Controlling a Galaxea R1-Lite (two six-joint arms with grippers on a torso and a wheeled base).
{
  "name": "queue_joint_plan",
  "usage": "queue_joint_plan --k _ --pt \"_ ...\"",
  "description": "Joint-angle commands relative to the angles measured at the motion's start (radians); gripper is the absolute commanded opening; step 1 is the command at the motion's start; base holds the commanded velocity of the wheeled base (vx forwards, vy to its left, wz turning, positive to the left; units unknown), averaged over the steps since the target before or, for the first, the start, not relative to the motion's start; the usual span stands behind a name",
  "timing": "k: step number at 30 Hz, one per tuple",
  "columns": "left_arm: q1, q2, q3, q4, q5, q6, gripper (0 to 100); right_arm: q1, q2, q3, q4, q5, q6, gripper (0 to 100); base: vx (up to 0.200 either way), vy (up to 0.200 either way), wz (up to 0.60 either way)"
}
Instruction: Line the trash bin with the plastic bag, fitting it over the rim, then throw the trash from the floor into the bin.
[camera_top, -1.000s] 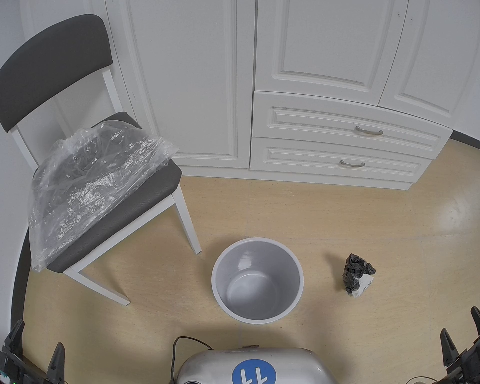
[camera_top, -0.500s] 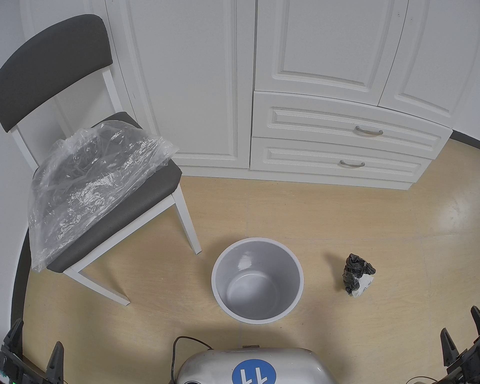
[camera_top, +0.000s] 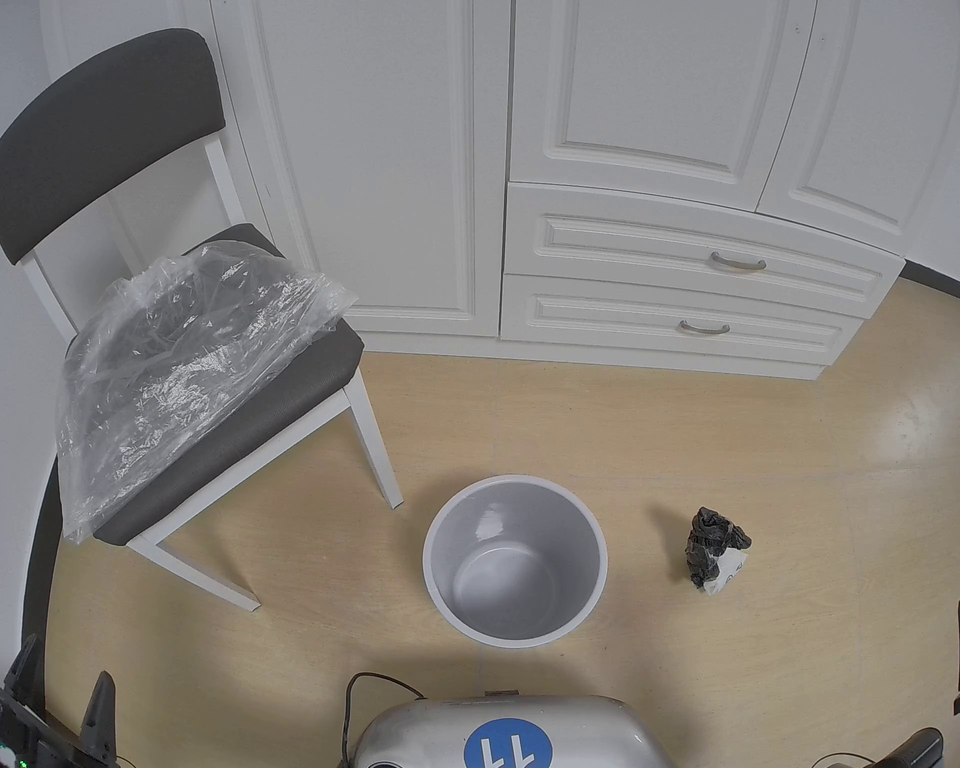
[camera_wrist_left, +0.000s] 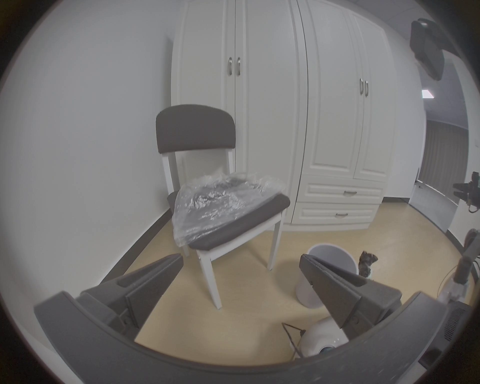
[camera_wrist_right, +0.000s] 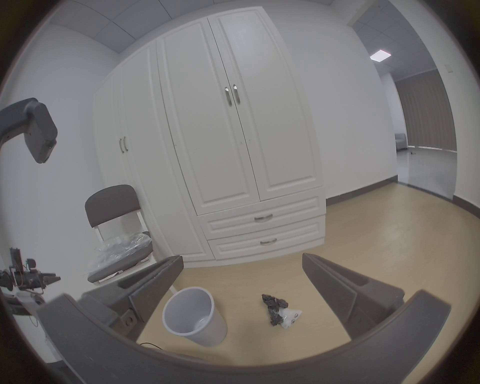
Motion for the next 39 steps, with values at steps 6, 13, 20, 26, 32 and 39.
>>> queue_joint_plan --k 6,13,20,26,32,39 --pt "-0.010 0.120 -0.276 -0.022 -0.126 -0.023 100 -0.011 0.146 -0.087 0.072 0.217 -0.335 100 0.000 0.000 0.00" --pt "0.005 0.472 -0.409 0.024 0.079 0.108 100 0.012 0.564 -0.171 -0.081 0.239 -0.392 100 0.000 0.000 0.00" --pt "0.061 0.633 -0.477 0.035 0.280 0.305 100 0.132 0.875 -0.204 -0.397 0.170 -0.275 100 0.000 0.000 0.00" --pt "0.262 0.719 -0.504 0.033 0.263 0.509 100 0.494 1.094 -0.271 -0.535 -0.191 -0.139 100 0.000 0.000 0.00" --pt "0.266 0.746 -0.492 0.064 0.214 0.563 100 0.531 1.205 -0.283 -0.537 -0.186 -0.134 100 0.000 0.000 0.00" --pt "0.291 0.752 -0.429 0.108 0.217 0.640 100 0.589 1.257 -0.276 -0.549 -0.106 0.035 100 0.000 0.000 0.00"
